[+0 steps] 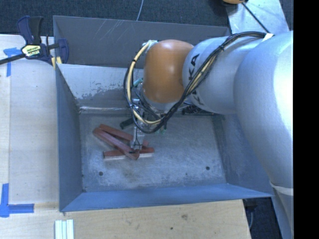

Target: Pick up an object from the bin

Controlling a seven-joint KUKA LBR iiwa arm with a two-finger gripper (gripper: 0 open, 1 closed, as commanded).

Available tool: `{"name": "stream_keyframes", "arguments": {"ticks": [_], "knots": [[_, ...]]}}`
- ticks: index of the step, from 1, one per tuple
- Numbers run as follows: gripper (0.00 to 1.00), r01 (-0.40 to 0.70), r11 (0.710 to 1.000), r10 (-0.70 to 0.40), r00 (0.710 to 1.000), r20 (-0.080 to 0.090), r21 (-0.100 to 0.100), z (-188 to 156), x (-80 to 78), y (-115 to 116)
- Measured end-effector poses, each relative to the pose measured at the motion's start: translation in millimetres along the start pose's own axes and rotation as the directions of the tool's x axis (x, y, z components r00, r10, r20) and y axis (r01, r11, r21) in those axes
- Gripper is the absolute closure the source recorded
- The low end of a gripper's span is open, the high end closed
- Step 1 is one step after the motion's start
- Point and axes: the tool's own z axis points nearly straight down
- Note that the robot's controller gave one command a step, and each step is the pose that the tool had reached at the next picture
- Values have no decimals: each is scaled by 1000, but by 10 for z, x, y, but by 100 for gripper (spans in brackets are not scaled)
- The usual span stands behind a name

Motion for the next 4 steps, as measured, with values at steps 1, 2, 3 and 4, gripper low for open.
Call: {"name": "stream_keyframes", "arguments": {"ticks": [1, 2, 3, 4], "knots": [[0, 329, 944, -329, 944, 1, 1, -46, -119, -114], [0, 133, 991, -133, 991, 1, 0, 239, -272, -228], [100, 507, 862, -507, 862, 8, 5, 229, -268, -147], [100, 506, 862, -506, 862, 8, 5, 229, -268, -147]]}}
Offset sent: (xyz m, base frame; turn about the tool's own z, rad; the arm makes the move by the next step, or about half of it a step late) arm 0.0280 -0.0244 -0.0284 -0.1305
